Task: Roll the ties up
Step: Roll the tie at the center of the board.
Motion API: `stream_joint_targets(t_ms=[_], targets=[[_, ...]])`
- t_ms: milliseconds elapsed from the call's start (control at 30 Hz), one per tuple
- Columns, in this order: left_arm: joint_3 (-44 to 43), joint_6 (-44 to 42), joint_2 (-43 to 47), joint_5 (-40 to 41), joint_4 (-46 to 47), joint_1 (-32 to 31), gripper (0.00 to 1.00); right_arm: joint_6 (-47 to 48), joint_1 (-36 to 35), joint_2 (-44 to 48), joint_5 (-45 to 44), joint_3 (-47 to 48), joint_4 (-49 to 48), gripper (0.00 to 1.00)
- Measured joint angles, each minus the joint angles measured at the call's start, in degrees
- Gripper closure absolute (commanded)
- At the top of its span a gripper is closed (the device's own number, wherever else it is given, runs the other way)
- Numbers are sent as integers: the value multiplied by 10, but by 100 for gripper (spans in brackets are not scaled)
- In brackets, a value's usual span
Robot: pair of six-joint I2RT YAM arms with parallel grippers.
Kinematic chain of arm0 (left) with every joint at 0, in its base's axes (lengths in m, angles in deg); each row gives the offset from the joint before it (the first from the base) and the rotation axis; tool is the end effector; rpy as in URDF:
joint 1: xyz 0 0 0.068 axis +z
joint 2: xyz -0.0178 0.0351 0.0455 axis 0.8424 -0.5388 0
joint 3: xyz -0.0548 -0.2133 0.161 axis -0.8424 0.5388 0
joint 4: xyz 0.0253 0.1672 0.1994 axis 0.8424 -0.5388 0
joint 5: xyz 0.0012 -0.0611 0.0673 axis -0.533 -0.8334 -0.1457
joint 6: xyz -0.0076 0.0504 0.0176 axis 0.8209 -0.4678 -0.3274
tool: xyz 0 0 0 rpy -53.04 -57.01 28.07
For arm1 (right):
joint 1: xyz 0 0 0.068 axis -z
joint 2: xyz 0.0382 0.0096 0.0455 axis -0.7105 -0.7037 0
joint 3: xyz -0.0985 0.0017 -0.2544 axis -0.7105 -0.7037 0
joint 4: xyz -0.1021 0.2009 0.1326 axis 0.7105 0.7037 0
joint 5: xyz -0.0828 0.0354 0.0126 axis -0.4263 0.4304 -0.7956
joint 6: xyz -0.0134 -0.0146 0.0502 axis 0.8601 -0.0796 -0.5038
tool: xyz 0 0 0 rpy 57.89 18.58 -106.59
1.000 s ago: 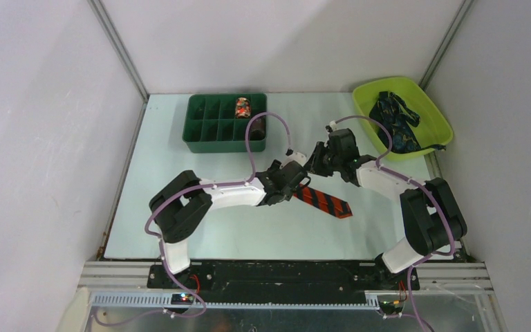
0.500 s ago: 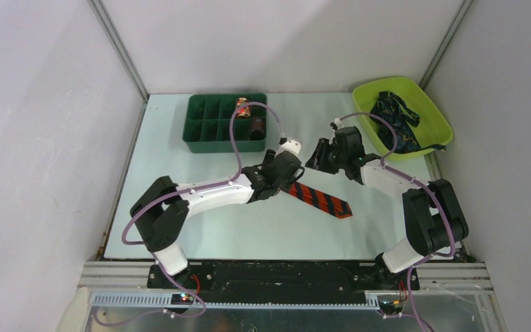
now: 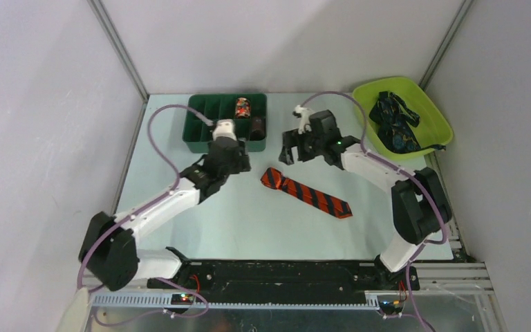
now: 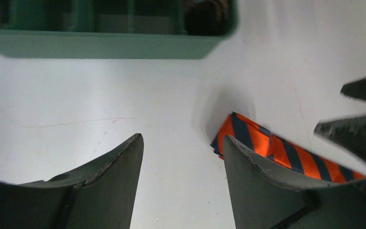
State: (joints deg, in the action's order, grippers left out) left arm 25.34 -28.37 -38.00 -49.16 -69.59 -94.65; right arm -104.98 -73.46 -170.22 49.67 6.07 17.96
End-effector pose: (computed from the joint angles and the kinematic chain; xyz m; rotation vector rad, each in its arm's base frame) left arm 0.2386 -0.1652 0.2598 0.0095 2.1356 -0.2352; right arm 0.3238 0.1847 0.2385 -0.3950 2.2967 0.7174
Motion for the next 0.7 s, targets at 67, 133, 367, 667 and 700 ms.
stream_joint_targets(t_ms=[67, 133, 367, 667, 700], targets=[[24, 24, 36, -8, 3, 37, 31, 38, -30, -19, -5, 32, 14, 8], [45, 45, 65, -10, 4, 62, 30, 70, -56, -37, -9, 58, 29, 6], [99, 90, 116, -17, 0, 113, 30, 171, -121, -116, -28, 136, 89, 1], [114, 98, 140, -28, -5, 135, 30, 237, -164, -181, -70, 163, 147, 1], [114, 98, 141, -28, -5, 136, 30, 242, -167, -185, -74, 165, 153, 0]])
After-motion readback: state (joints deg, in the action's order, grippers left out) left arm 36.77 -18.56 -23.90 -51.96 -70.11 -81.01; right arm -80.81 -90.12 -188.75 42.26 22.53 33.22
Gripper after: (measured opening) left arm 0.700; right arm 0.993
